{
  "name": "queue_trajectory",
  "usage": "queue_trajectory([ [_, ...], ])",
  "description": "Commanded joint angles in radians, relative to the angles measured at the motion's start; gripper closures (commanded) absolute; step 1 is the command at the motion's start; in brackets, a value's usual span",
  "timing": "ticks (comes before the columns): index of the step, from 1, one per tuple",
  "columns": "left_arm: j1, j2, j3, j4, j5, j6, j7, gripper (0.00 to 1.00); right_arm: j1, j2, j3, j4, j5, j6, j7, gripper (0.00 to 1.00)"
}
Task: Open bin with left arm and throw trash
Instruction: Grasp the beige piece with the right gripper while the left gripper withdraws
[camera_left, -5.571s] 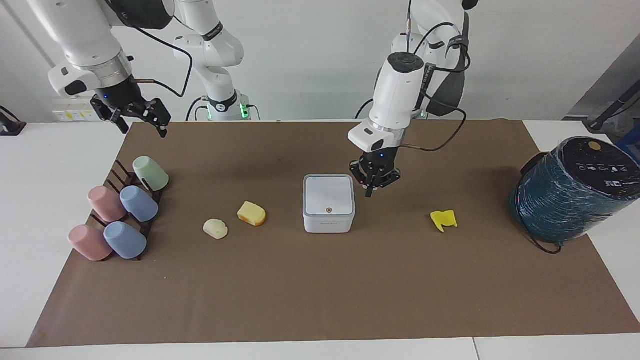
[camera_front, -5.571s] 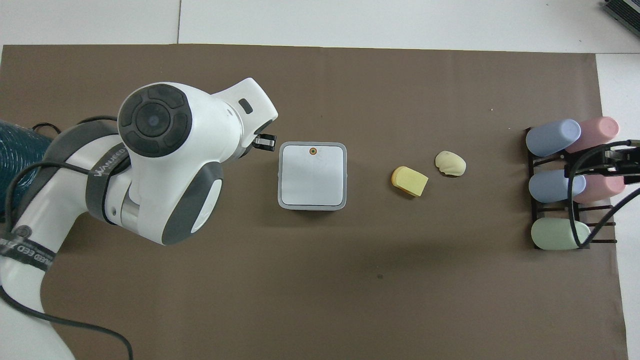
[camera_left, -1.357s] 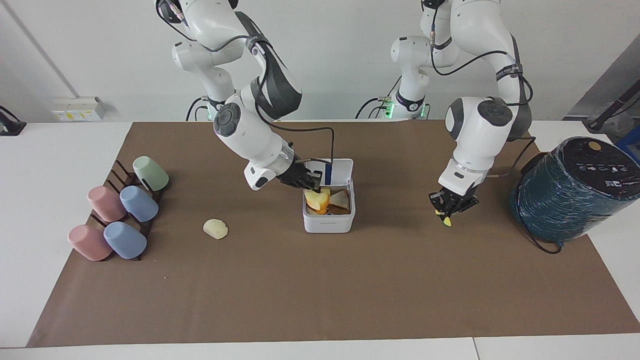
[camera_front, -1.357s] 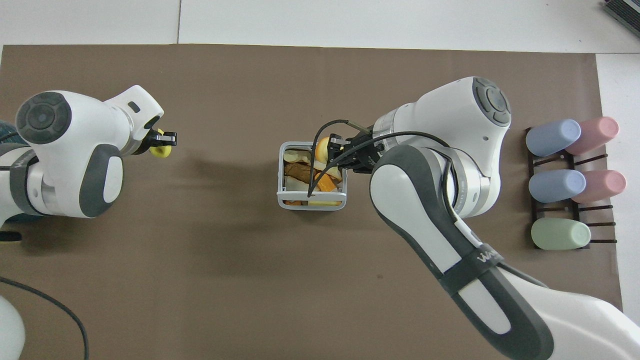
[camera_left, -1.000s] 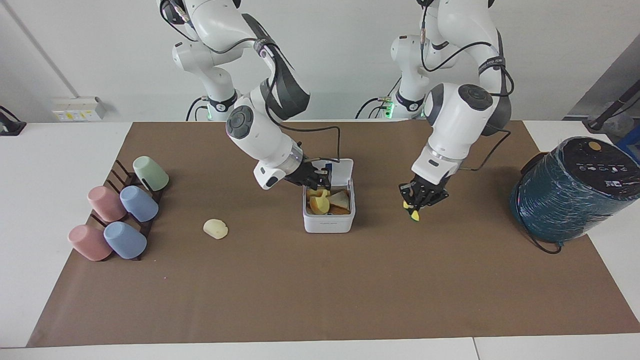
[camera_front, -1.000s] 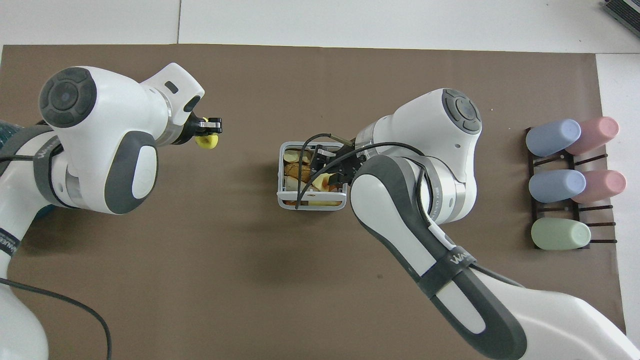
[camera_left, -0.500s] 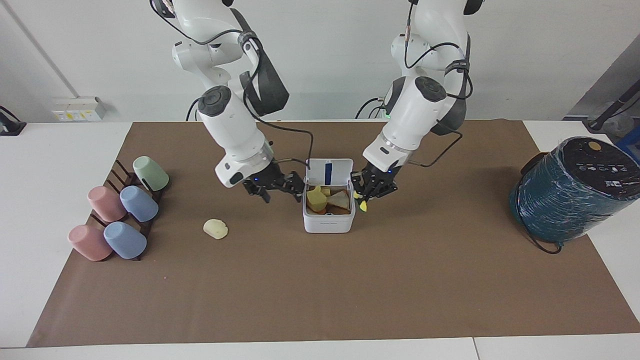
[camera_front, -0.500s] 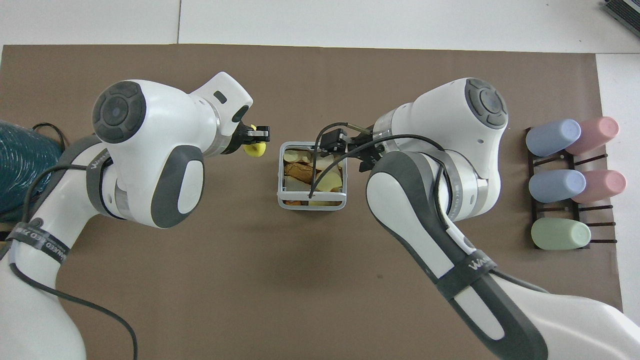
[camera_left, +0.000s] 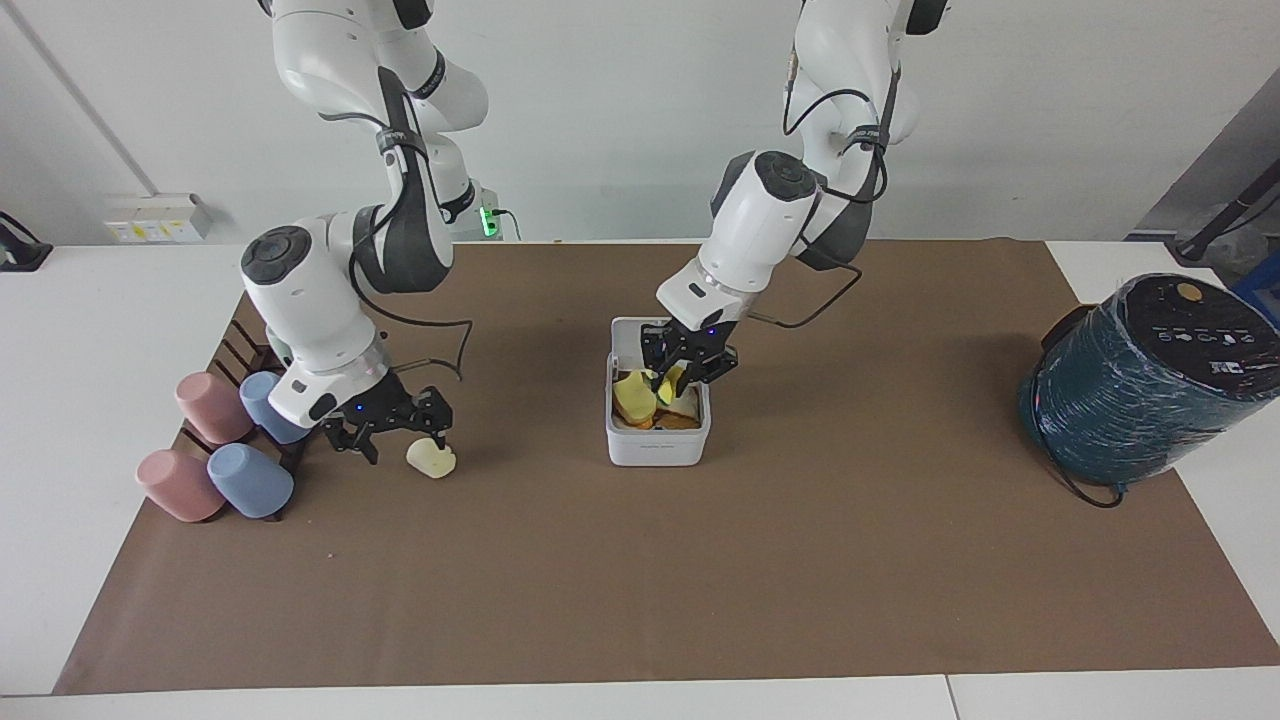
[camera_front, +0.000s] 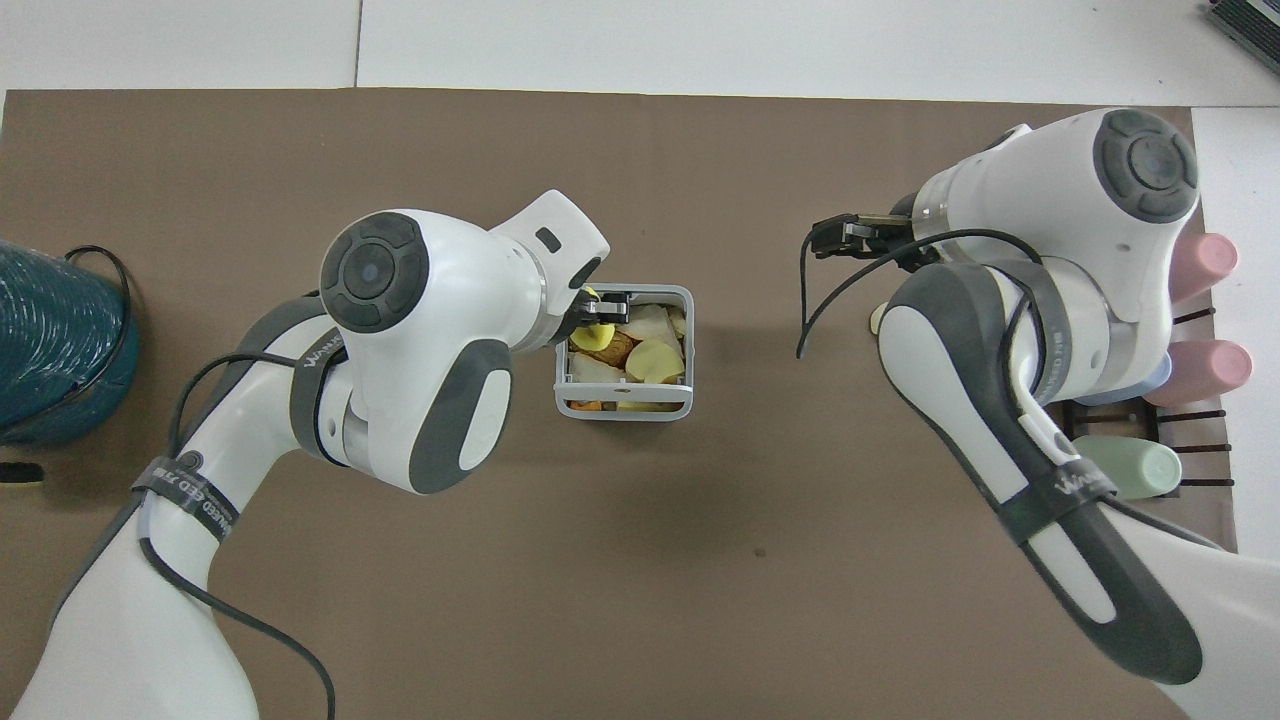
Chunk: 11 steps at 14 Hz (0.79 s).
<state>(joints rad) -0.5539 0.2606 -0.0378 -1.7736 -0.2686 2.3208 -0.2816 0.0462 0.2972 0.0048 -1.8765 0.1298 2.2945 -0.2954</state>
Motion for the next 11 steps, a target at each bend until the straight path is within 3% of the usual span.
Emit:
queue_trajectory([
  [1,-0.003,-0.023,0.015,-0.004,-0.009,-0.006,-0.002,0.00,0.011,-0.015,0.017,-0.102,-0.021,0.077,-0.137,0.00],
  [4,0.018,-0.070,0.029,-0.007,0.012,-0.076,0.002,0.00,0.007,0.008,0.017,-0.112,-0.019,0.085,-0.289,0.00],
  [8,0.095,-0.144,0.033,-0.021,0.238,-0.246,0.013,0.00,0.011,0.039,0.017,-0.133,-0.021,0.141,-0.367,0.00],
  [9,0.130,-0.161,0.032,-0.024,0.253,-0.280,0.018,0.00,0.011,0.043,0.017,-0.132,-0.021,0.143,-0.389,0.15],
  [10,0.165,-0.176,0.032,-0.026,0.255,-0.302,0.036,0.00,0.011,0.043,0.017,-0.130,-0.019,0.142,-0.378,0.71],
  [11,0.196,-0.191,0.032,-0.029,0.253,-0.307,0.074,0.00,0.012,0.043,0.017,-0.130,-0.019,0.138,-0.345,1.00],
])
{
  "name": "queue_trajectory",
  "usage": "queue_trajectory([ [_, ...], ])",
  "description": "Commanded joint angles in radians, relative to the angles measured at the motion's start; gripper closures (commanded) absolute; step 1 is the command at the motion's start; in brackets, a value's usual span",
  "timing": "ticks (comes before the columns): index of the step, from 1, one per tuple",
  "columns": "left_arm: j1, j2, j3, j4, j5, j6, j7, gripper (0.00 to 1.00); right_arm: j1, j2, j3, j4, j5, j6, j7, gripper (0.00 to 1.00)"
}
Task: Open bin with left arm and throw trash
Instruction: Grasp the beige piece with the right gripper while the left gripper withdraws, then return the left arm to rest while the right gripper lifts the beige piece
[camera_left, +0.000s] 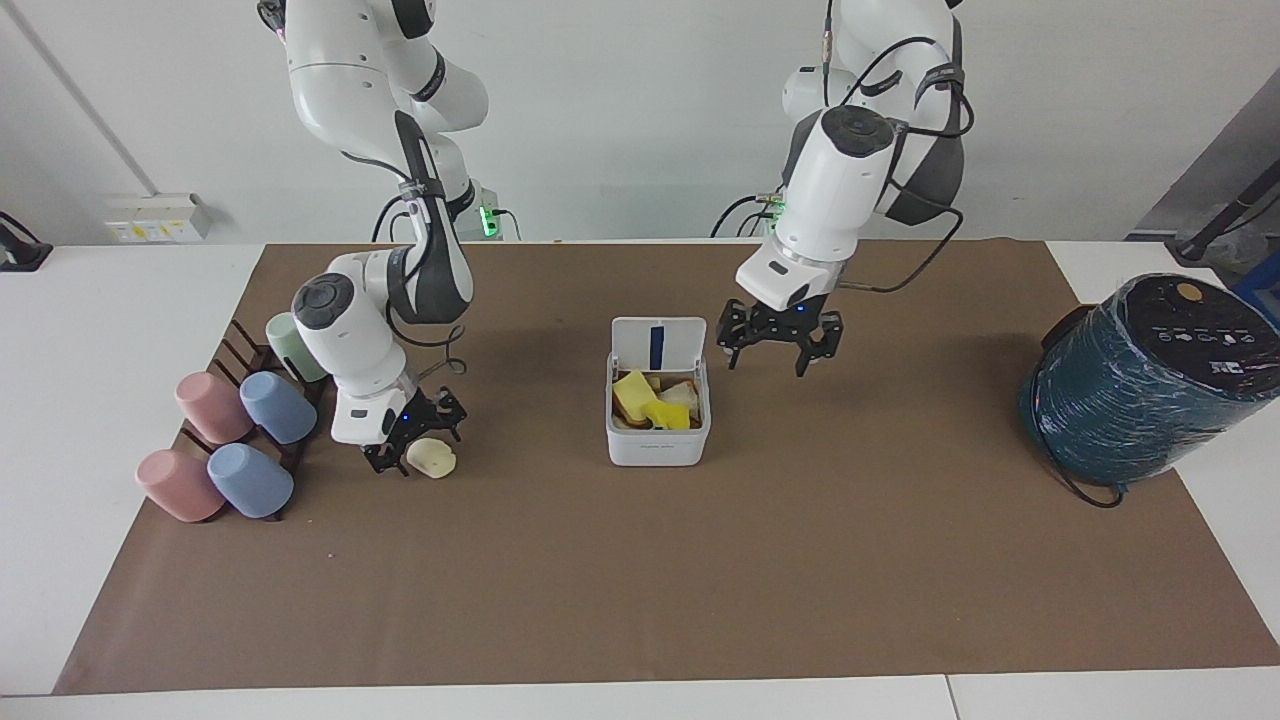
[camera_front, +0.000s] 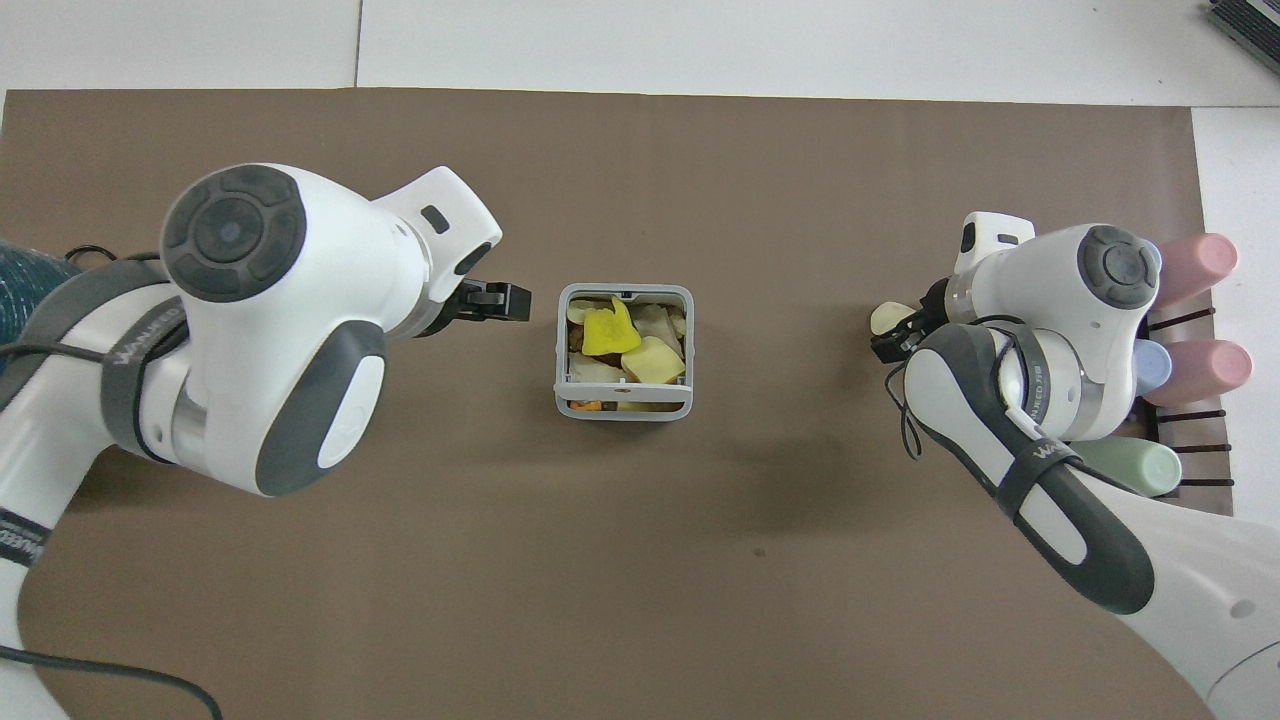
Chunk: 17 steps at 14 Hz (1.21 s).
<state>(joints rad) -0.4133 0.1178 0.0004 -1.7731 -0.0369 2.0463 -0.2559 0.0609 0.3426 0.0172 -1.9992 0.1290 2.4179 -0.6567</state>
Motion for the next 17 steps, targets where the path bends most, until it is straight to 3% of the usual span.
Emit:
queue_trajectory([
  [1,0.091,-0.061,-0.007,-0.029,0.022,-0.034,0.096,0.00,-0.003,-0.002,0.004,-0.001,-0.020,0.007,0.082,1.00],
  [5,0.220,-0.115,-0.005,-0.011,0.023,-0.135,0.278,0.00,0.037,-0.004,0.004,0.039,-0.019,-0.017,0.302,1.00],
  [10,0.332,-0.106,-0.005,0.158,0.029,-0.331,0.374,0.00,0.074,-0.007,0.053,0.273,0.029,-0.241,0.655,1.00],
  [14,0.382,-0.115,-0.003,0.209,0.019,-0.386,0.374,0.00,0.115,-0.005,0.105,0.321,0.282,-0.206,0.833,1.00],
  [17,0.395,-0.139,-0.002,0.159,0.020,-0.393,0.366,0.00,0.229,-0.004,0.106,0.295,0.304,-0.137,1.047,1.00],
])
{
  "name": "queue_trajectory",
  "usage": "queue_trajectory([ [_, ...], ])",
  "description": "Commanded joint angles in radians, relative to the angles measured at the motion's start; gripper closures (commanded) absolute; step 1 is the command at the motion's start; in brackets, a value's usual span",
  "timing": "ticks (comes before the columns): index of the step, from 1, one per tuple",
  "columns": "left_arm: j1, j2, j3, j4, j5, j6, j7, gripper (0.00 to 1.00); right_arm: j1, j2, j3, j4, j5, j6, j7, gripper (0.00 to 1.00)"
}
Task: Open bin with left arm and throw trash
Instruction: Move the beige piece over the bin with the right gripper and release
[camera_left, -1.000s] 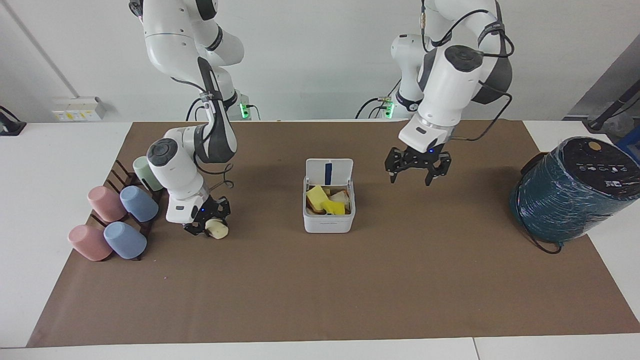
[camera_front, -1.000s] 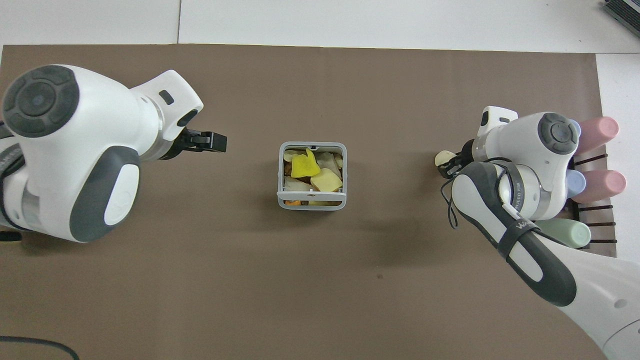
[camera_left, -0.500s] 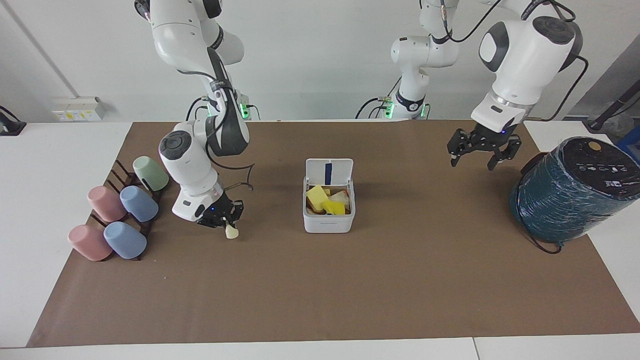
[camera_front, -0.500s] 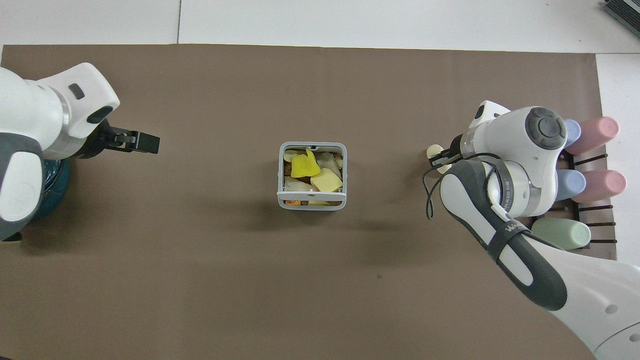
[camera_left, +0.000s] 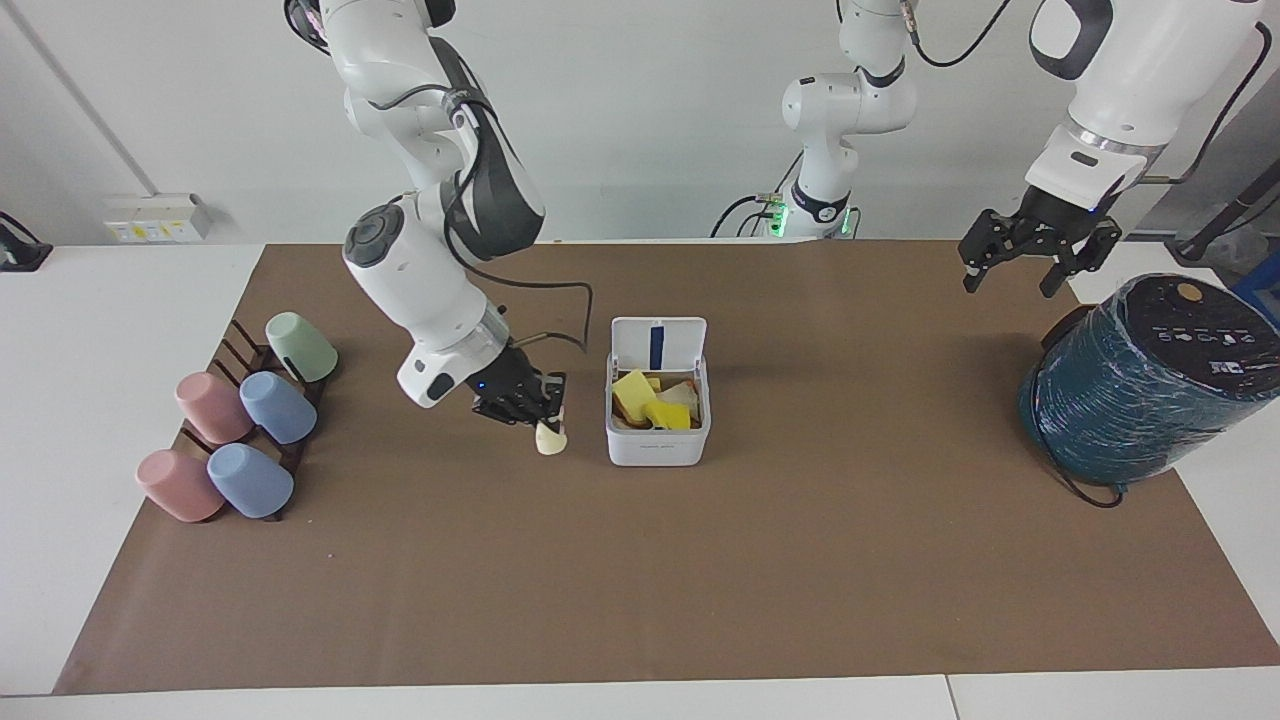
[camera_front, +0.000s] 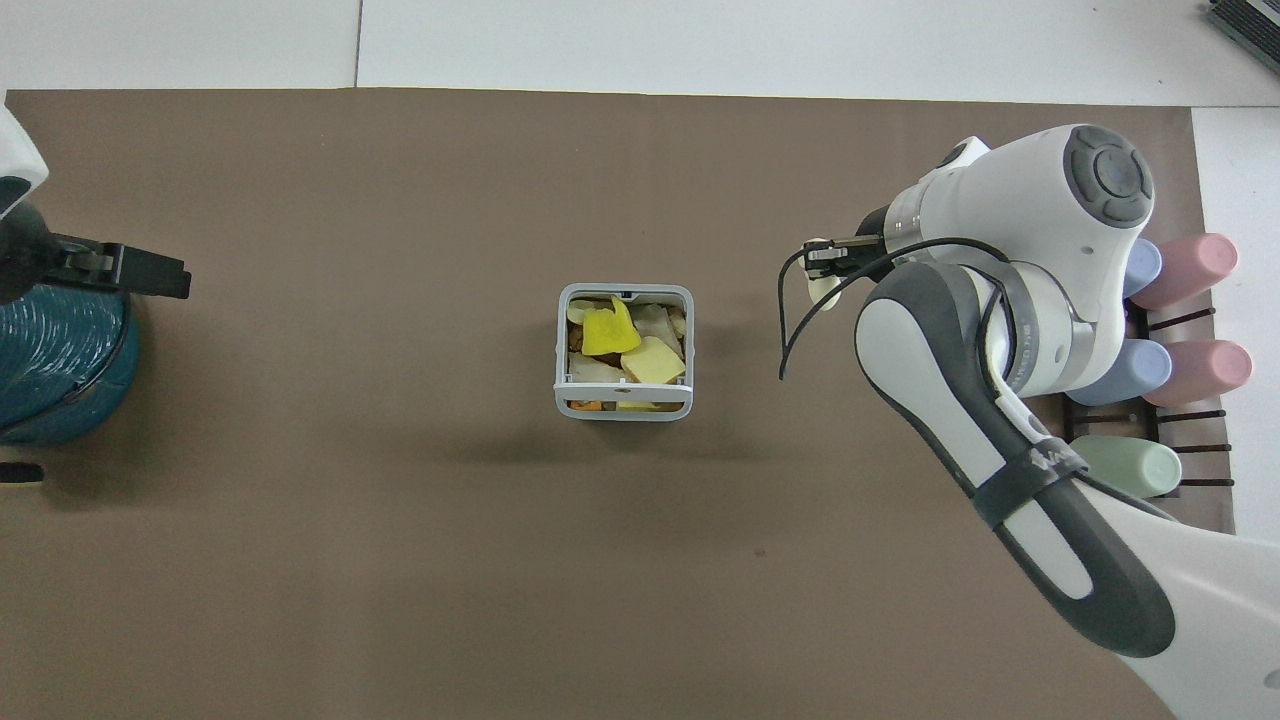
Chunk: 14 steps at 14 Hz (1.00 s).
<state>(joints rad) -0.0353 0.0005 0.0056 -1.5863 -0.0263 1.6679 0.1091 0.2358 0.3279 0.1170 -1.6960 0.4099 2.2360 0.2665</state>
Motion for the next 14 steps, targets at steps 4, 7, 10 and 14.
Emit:
queue_trajectory([
  [4,0.009,-0.022,-0.007,-0.027,0.009,-0.016,0.001,0.00,0.135,0.011,0.006,-0.025,0.029,0.048,0.257,0.99],
  [7,0.006,-0.022,-0.007,-0.027,0.009,-0.016,0.001,0.00,0.135,0.003,0.006,-0.053,0.029,0.051,0.257,0.00],
  [10,0.009,-0.022,-0.007,-0.027,0.009,-0.016,0.001,0.00,0.134,0.005,0.004,-0.050,0.026,0.051,0.249,0.00],
  [14,0.009,-0.022,-0.007,-0.027,0.009,-0.016,0.001,0.00,0.126,-0.001,-0.002,-0.045,-0.006,0.051,0.247,0.00],
])
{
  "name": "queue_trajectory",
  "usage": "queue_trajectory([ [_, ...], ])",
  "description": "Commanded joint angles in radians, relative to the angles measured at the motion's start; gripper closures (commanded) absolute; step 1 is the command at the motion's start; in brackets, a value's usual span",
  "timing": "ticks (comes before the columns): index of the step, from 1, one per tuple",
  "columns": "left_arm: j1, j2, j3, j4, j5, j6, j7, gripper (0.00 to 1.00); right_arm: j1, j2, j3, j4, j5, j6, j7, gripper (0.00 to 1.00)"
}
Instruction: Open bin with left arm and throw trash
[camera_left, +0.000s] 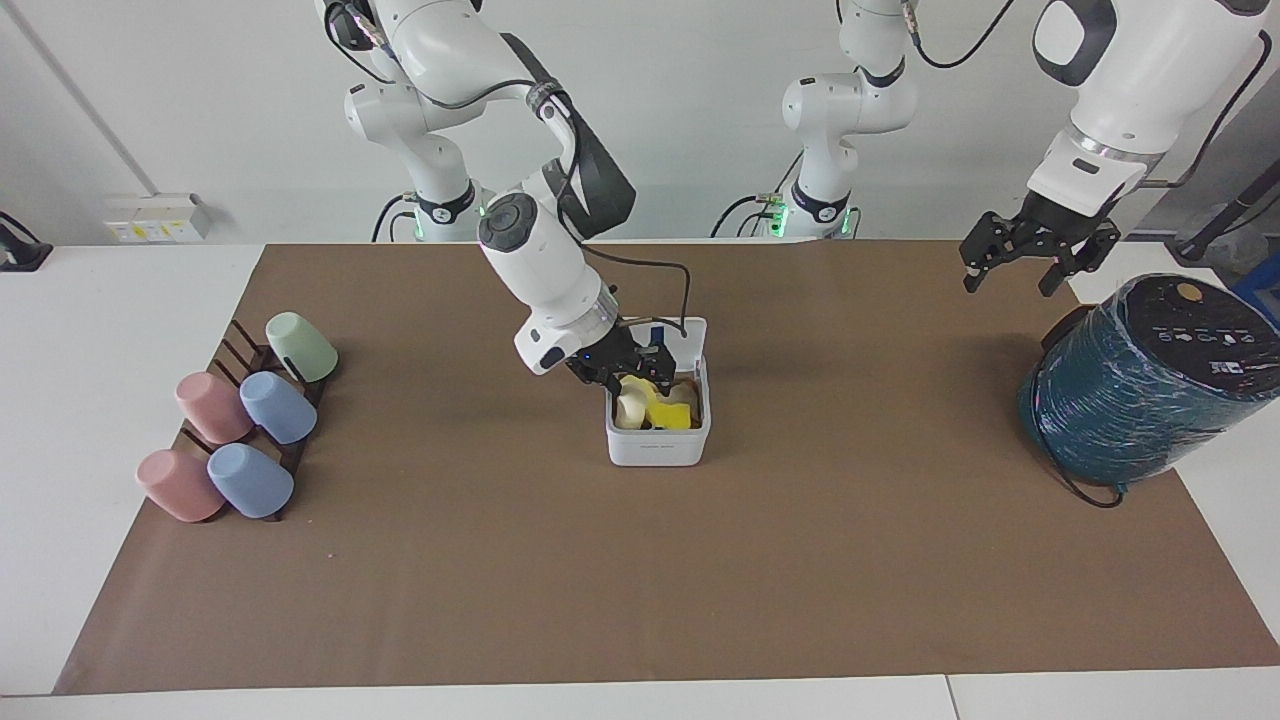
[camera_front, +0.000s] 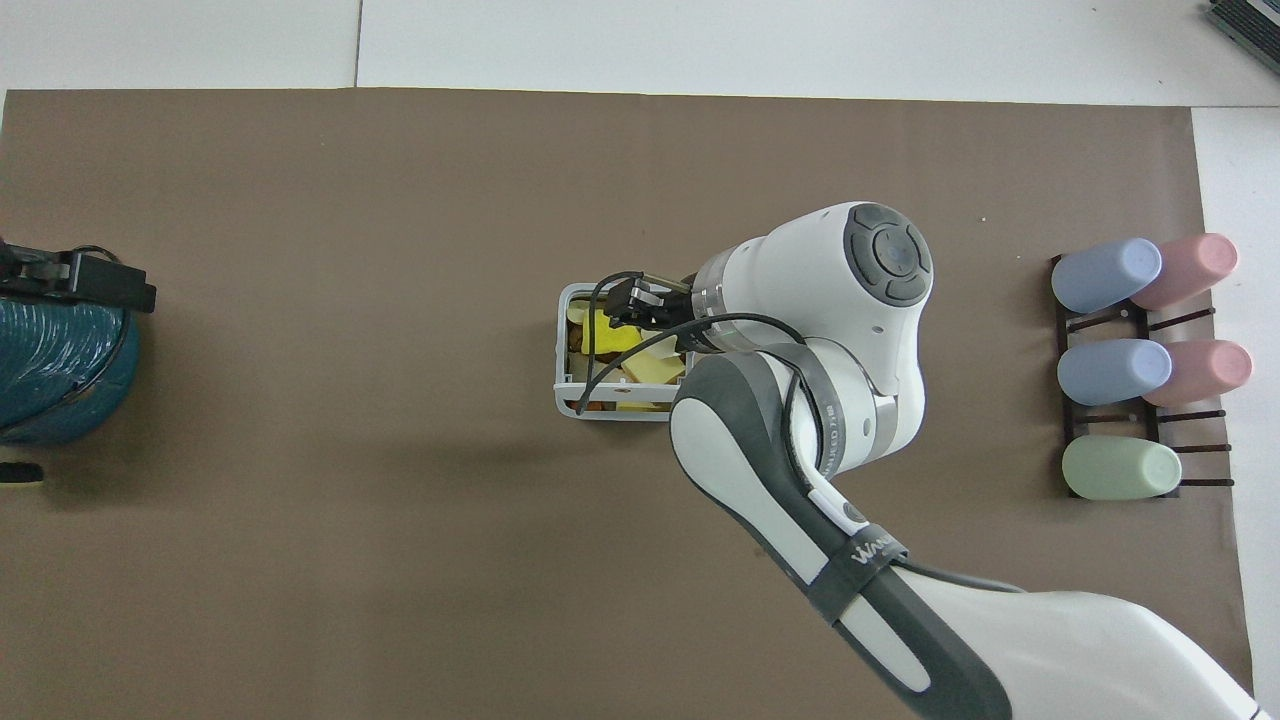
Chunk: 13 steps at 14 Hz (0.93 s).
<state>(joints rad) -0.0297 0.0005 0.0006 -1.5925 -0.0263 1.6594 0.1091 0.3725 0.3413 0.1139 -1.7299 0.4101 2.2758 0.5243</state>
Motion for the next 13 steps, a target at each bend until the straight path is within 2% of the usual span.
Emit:
queue_trajectory([
  [1,0.004,-0.022,-0.002,-0.021,0.009,-0.007,0.001,0.00,-0.015,-0.027,-0.006,-0.011,-0.064,0.010,-0.010,0.00],
  [4,0.004,-0.022,-0.002,-0.021,0.009,-0.007,0.001,0.00,-0.111,-0.064,-0.013,-0.010,-0.418,-0.002,-0.017,0.00],
  [5,0.004,-0.022,-0.002,-0.021,0.009,-0.007,0.001,0.00,-0.145,-0.076,-0.013,-0.008,-0.492,-0.013,-0.020,0.00],
  [9,0.004,-0.022,-0.002,-0.021,0.009,-0.007,0.001,0.00,-0.268,-0.165,-0.013,-0.008,-0.531,-0.122,-0.082,0.00],
  [11,0.004,-0.022,-0.002,-0.021,0.009,-0.007,0.001,0.00,-0.308,-0.231,-0.011,-0.005,-0.525,-0.214,-0.177,0.00],
  [13,0.004,-0.022,-0.002,-0.021,0.009,-0.007,0.001,0.00,-0.334,-0.298,-0.013,-0.002,-0.513,-0.304,-0.190,0.00],
])
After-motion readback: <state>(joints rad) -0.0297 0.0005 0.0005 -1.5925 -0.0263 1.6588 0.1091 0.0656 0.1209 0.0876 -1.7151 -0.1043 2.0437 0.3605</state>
